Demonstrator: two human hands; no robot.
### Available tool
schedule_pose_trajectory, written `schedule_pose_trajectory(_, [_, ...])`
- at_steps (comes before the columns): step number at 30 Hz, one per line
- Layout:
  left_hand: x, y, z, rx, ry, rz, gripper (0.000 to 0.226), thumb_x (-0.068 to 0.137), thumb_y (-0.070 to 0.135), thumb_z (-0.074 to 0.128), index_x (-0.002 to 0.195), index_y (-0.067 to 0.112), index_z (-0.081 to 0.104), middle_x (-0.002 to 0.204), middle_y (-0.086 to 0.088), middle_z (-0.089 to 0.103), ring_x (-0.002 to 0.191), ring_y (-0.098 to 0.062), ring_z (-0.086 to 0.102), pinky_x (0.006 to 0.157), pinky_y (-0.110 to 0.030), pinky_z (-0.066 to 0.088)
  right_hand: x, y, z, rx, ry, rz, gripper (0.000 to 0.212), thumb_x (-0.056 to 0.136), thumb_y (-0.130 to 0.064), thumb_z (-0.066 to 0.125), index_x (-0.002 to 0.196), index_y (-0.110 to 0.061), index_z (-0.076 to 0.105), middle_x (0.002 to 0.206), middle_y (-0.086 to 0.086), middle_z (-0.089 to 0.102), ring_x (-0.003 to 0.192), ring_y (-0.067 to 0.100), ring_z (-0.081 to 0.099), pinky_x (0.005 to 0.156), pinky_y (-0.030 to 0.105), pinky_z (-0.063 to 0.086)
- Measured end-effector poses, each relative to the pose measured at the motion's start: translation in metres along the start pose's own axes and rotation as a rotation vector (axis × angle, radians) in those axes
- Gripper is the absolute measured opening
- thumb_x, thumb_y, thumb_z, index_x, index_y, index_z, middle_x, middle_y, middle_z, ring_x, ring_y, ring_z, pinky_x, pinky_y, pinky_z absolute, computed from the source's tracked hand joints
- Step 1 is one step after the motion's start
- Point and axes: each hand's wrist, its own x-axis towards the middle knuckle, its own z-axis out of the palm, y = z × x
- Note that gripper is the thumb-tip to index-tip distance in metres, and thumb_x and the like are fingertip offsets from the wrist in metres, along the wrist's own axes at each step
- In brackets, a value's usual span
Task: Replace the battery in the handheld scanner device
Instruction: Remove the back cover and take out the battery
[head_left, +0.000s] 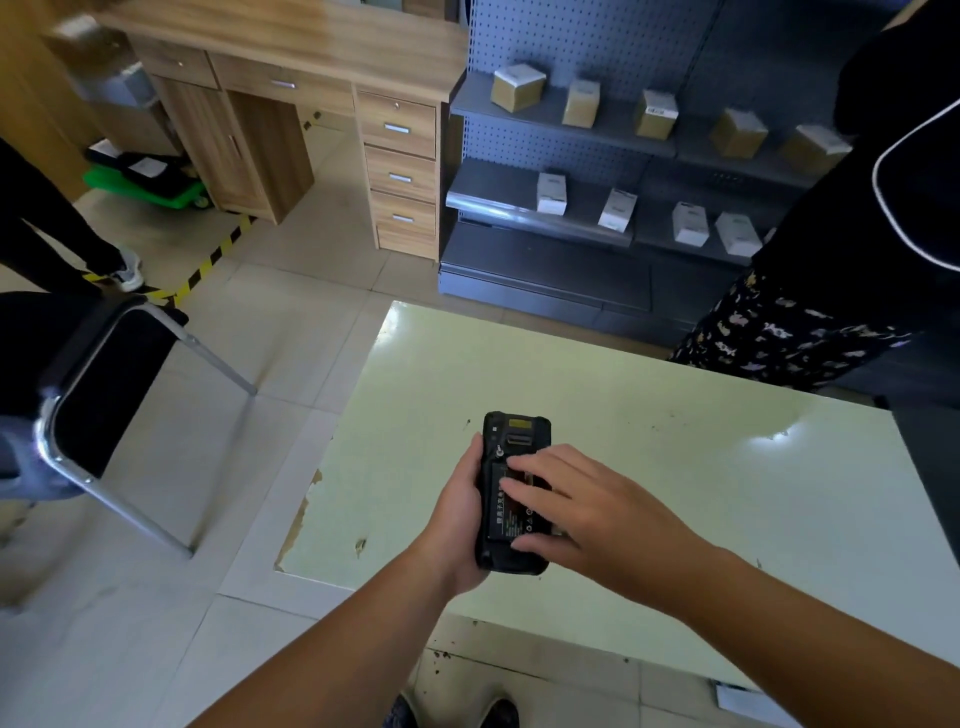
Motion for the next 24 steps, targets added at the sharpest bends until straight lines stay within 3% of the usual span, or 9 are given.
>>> schedule_pose_trajectory(4, [0.003, -0.006, -0.006, -0.034, 0.035, -0.021, 0.07, 0.095, 0.072, 0.033, 0.105, 0.021, 0.079, 0.088, -0.007, 0.079, 0.073, -0.024, 0.076, 0.058, -0.032, 0.058, -0.006, -0.002, 0.013, -0.248, -0.053, -0.166, 0.047, 0.11, -0.035, 0.038, 0.138, 0.0, 0.055, 0.138, 0.02, 0.062, 0.124, 0.035, 0.058, 0.103, 0.044, 0.052])
schedule_pose_trajectory(9, [0.007, -0.019, -0.007, -0.066, 0.04, -0.007, 0.068, 0.099, 0.066, 0.032, 0.108, 0.018, 0.078, 0.09, -0.006, 0.08, 0.073, -0.02, 0.076, 0.061, -0.03, 0.058, -0.012, 0.001, 0.016, -0.113, 0.143, -0.096, 0.035, 0.11, -0.016, 0.044, 0.131, 0.006, 0.061, 0.119, 0.02, 0.072, 0.106, 0.033, 0.067, 0.082, 0.041, 0.06])
schedule_pose_trajectory(15, [0.01, -0.024, -0.005, -0.104, 0.014, 0.009, 0.072, 0.097, 0.07, 0.031, 0.108, 0.017, 0.079, 0.096, -0.006, 0.079, 0.079, -0.02, 0.075, 0.072, -0.036, 0.054, -0.016, -0.006, 0.017, -0.07, 0.169, -0.029, 0.031, 0.107, -0.017, 0.048, 0.128, 0.0, 0.064, 0.119, 0.015, 0.072, 0.1, 0.03, 0.067, 0.085, 0.041, 0.058])
schedule_pose_trajectory(18, [0.012, -0.022, -0.003, -0.069, -0.023, 0.009, 0.086, 0.095, 0.076, 0.022, 0.119, 0.014, 0.076, 0.119, -0.007, 0.075, 0.1, -0.024, 0.073, 0.082, -0.038, 0.056, -0.016, -0.025, 0.018, 0.158, 0.181, 0.198, 0.036, 0.103, -0.024, 0.049, 0.131, -0.007, 0.066, 0.13, 0.009, 0.07, 0.112, 0.024, 0.067, 0.095, 0.037, 0.057])
schedule_pose_trajectory(20, [0.011, -0.022, 0.001, -0.053, -0.028, 0.017, 0.089, 0.094, 0.077, 0.02, 0.128, 0.012, 0.071, 0.113, -0.007, 0.076, 0.098, -0.024, 0.073, 0.076, -0.035, 0.061, -0.01, -0.044, 0.011, 0.426, 0.187, 0.476, 0.034, 0.101, -0.029, 0.059, 0.13, -0.015, 0.068, 0.135, 0.0, 0.067, 0.12, 0.013, 0.062, 0.104, 0.028, 0.05])
schedule_pose_trajectory(22, [0.011, -0.024, 0.003, -0.05, -0.033, 0.069, 0.088, 0.095, 0.075, 0.022, 0.13, 0.009, 0.068, 0.103, -0.009, 0.077, 0.094, -0.024, 0.074, 0.074, -0.033, 0.062, -0.001, -0.058, 0.004, 0.606, 0.171, 0.697, 0.033, 0.093, -0.038, 0.068, 0.121, -0.02, 0.071, 0.121, -0.005, 0.071, 0.108, 0.009, 0.064, 0.097, 0.026, 0.052])
schedule_pose_trajectory(24, [0.012, -0.026, 0.006, -0.043, -0.022, 0.107, 0.083, 0.096, 0.073, 0.025, 0.128, 0.011, 0.07, 0.112, -0.009, 0.076, 0.101, -0.023, 0.073, 0.086, -0.035, 0.058, 0.007, -0.062, -0.001, 0.633, 0.132, 0.822, 0.034, 0.087, -0.045, 0.07, 0.114, -0.023, 0.069, 0.106, -0.006, 0.067, 0.097, 0.011, 0.063, 0.086, 0.028, 0.055])
